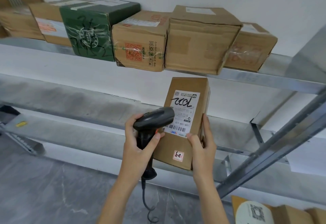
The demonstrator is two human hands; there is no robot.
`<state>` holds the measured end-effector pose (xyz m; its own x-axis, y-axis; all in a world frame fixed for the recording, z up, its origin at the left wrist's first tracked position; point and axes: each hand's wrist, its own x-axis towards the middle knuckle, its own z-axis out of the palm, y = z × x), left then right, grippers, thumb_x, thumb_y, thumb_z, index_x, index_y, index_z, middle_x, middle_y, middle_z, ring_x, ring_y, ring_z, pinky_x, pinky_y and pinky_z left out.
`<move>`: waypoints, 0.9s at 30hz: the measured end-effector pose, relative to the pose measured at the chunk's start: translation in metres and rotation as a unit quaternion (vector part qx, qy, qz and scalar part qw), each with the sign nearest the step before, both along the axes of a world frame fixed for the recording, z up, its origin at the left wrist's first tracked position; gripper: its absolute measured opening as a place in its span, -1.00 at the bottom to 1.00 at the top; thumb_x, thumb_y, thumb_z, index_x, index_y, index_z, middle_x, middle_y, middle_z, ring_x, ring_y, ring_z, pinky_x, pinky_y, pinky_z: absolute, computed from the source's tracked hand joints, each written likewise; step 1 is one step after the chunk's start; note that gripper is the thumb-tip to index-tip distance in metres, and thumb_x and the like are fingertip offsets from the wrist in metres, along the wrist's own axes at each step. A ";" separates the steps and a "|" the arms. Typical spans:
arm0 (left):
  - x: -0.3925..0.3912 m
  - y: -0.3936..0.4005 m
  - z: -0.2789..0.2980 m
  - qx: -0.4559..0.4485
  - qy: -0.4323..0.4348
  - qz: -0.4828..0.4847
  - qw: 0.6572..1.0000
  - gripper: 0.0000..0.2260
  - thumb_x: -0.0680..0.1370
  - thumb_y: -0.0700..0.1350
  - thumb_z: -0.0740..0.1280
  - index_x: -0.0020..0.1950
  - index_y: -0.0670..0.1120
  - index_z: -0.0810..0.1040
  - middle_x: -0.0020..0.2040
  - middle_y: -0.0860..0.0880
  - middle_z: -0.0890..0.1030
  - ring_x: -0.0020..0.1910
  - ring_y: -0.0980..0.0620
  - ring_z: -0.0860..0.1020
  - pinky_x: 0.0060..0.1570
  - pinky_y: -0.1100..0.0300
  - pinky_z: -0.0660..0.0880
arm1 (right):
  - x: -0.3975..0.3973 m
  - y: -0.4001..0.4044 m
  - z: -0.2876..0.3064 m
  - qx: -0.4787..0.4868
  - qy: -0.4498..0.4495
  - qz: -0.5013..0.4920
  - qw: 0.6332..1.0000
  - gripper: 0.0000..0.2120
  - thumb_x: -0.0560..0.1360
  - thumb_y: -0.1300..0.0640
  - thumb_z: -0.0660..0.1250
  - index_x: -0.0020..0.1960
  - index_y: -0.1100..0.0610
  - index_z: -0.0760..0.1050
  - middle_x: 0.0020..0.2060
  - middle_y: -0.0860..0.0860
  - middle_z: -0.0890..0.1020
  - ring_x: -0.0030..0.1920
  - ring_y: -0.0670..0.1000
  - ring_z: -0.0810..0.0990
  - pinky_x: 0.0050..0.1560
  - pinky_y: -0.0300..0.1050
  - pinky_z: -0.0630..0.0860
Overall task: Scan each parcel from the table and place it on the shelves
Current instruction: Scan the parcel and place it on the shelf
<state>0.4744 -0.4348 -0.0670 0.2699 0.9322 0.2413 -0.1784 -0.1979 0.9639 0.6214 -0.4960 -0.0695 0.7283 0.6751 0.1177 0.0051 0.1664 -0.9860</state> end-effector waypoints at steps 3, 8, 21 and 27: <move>-0.007 0.001 0.001 0.035 0.033 -0.016 0.999 -0.44 0.57 -0.23 0.45 0.38 0.27 0.34 0.22 0.18 0.62 0.04 -0.09 0.72 0.13 0.30 0.56 | 0.003 0.001 0.000 0.013 -0.060 -0.046 0.997 -0.35 0.41 0.07 0.33 0.44 -0.34 0.33 0.48 -0.32 0.32 0.41 -0.36 0.33 0.23 -0.33 0.49; -0.019 0.003 0.004 0.047 0.107 -0.014 0.993 -0.38 0.56 -0.28 0.44 0.29 0.41 0.35 0.03 0.19 0.65 -0.22 0.00 0.70 -0.10 0.37 0.55 | 0.003 0.001 -0.005 -0.023 -0.117 -0.082 0.989 -0.30 0.43 0.03 0.32 0.54 -0.24 0.26 0.56 -0.27 0.20 0.49 -0.26 0.23 0.49 0.06 0.33; -0.024 0.001 0.003 0.085 0.208 -0.060 0.973 -0.37 0.58 -0.18 0.43 0.33 0.47 0.27 0.13 0.41 0.55 0.02 0.24 0.61 -0.09 0.41 0.53 | 0.002 0.001 -0.016 -0.033 -0.158 -0.119 0.980 -0.30 0.47 0.03 0.35 0.54 -0.27 0.22 0.58 -0.25 0.17 0.45 -0.25 0.22 0.45 -0.02 0.30; -0.022 -0.001 0.004 0.082 0.216 -0.067 0.971 -0.38 0.59 -0.16 0.42 0.33 0.49 0.25 0.12 0.39 0.55 0.01 0.23 0.61 -0.10 0.41 0.53 | 0.003 0.000 -0.016 -0.024 -0.159 -0.131 0.978 -0.31 0.44 -0.01 0.33 0.49 -0.35 0.20 0.58 -0.26 0.17 0.45 -0.26 0.22 0.43 -0.04 0.31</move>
